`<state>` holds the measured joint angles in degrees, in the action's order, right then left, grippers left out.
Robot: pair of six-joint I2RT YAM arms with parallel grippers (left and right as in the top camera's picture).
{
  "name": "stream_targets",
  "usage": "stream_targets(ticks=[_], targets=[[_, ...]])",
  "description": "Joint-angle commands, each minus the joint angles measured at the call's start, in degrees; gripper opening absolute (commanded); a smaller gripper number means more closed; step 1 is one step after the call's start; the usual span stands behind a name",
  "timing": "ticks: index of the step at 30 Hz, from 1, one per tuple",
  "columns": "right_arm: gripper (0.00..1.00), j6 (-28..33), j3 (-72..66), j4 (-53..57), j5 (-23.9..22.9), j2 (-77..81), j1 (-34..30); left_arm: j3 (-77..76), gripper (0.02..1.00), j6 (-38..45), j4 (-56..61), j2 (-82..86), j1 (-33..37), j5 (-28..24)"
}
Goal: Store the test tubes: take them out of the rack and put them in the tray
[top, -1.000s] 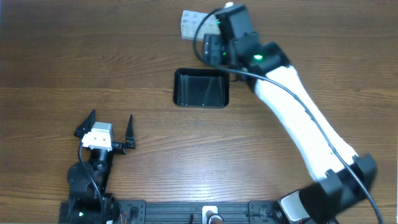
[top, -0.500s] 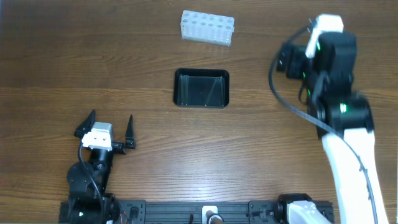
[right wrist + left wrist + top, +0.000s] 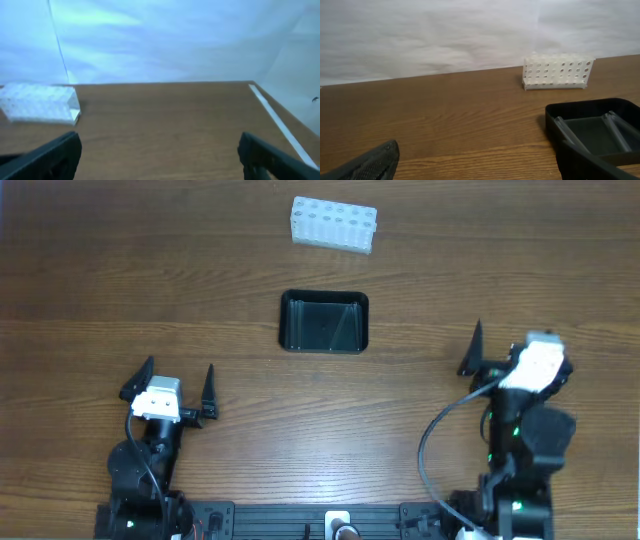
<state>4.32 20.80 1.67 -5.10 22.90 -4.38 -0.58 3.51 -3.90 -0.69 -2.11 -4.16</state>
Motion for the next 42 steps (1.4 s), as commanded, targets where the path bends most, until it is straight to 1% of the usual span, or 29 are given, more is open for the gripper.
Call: stream_targets(ticks=[1,4,6,8,10,15,20,23,28,33,38,42], targets=[[0.991,2.0,-9.6,-4.1,1.2,-8.1,1.8,0.2,0.998,0.8,-0.2,0.4,0.4,-0.7],[0.991,1.9,-15.3,-7.4,1.3,-14.0,2.0,0.2,1.000,0.8,-0.2,0.4,0.4,-0.7],[0.991,1.9,-18.1,-10.4,2.9,-17.9,2.0,0.2,1.000,0.8,-0.2,0.4,0.4,-0.7],[0.991,2.0,-20.0,-11.9,5.6,-22.3,2.0,0.2,1.000,0.8,-0.2,0.4,0.4,-0.7],[0.993,2.0,-20.5,-13.1,6.0,-22.2,2.3,0.2,1.000,0.8,-0.2,0.4,0.4,-0.7],[0.993,2.0,-20.5,-11.3,6.0,-22.6,2.6,0.2,1.000,0.8,-0.2,0.4,0.4,-0.7],[0.993,2.0,-20.5,-7.8,2.7,-22.6,2.6,0.2,1.000,0.7,-0.2,0.4,0.4,-0.7],[0.991,1.9,-20.5,-5.0,2.7,-22.6,2.6,0.2,1.000,0.8,-0.2,0.4,0.4,-0.7],[0.991,1.0,-20.5,-0.5,4.6,-22.6,2.6,0.2,0.993,0.8,-0.2,0.4,0.4,-0.7],[0.991,-2.7,-20.5,2.7,4.7,-22.6,2.6,0.2,1.000,0.8,-0.2,0.4,0.4,-0.7],[0.991,-7.8,-20.5,2.7,4.9,-22.6,2.6,0.2,1.000,0.8,-0.2,0.4,0.4,-0.7],[0.991,-8.1,-20.5,2.6,4.9,-22.6,2.6,0.2,1.000,0.8,-0.2,0.4,0.4,-0.7]])
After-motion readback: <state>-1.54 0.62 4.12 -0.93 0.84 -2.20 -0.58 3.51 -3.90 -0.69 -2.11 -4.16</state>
